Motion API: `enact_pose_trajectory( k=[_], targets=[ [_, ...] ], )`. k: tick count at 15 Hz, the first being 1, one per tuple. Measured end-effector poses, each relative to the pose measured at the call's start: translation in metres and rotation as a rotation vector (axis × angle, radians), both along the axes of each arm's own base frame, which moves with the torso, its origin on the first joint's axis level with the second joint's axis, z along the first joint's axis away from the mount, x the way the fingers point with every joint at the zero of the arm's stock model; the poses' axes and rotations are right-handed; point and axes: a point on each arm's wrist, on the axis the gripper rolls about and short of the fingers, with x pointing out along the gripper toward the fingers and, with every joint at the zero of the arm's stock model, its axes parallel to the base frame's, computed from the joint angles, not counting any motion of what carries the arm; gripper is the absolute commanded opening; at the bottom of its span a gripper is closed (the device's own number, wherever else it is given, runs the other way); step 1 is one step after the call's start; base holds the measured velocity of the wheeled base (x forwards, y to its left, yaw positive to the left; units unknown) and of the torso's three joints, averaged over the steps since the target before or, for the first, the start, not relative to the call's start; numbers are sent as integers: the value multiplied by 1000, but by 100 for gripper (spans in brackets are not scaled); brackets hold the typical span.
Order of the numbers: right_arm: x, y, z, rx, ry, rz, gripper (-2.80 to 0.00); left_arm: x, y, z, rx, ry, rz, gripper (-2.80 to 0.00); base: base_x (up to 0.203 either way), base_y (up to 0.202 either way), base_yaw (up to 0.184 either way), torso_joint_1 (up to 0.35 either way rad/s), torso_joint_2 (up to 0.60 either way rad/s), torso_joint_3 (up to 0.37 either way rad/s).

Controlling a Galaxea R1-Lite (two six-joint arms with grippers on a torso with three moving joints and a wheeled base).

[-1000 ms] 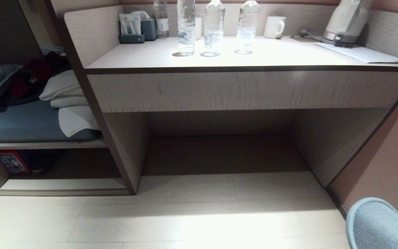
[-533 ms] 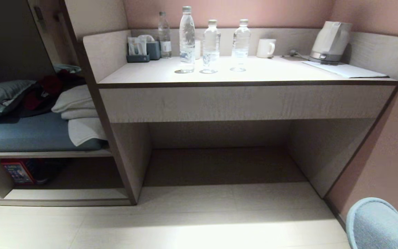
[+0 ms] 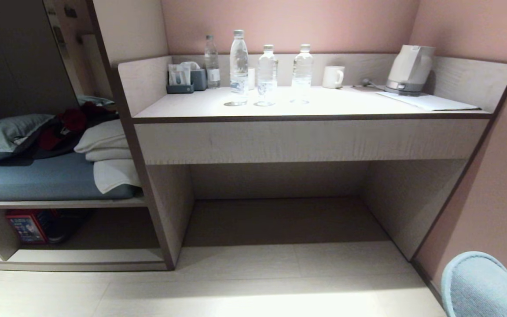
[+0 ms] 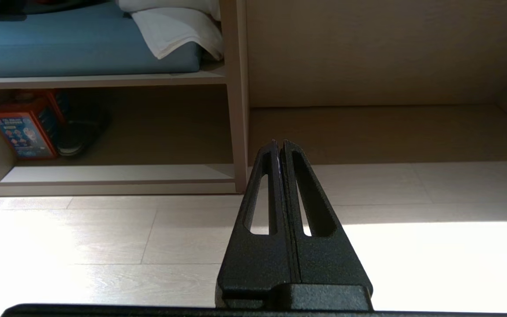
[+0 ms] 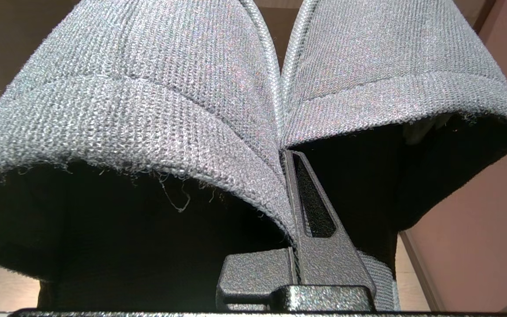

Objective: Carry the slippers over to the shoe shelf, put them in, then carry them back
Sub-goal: Place the slippers into the shoe cabinet

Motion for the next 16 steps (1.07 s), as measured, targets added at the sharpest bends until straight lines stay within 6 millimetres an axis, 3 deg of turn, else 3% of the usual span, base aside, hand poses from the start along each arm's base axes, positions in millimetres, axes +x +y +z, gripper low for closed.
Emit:
enact_pose_trajectory(
  k=[16],
  targets=[
    [0, 0, 0, 0, 0, 0, -280, 0, 0, 0, 0, 1, -1, -280, 0, 0, 0, 0, 0, 0]
  ],
)
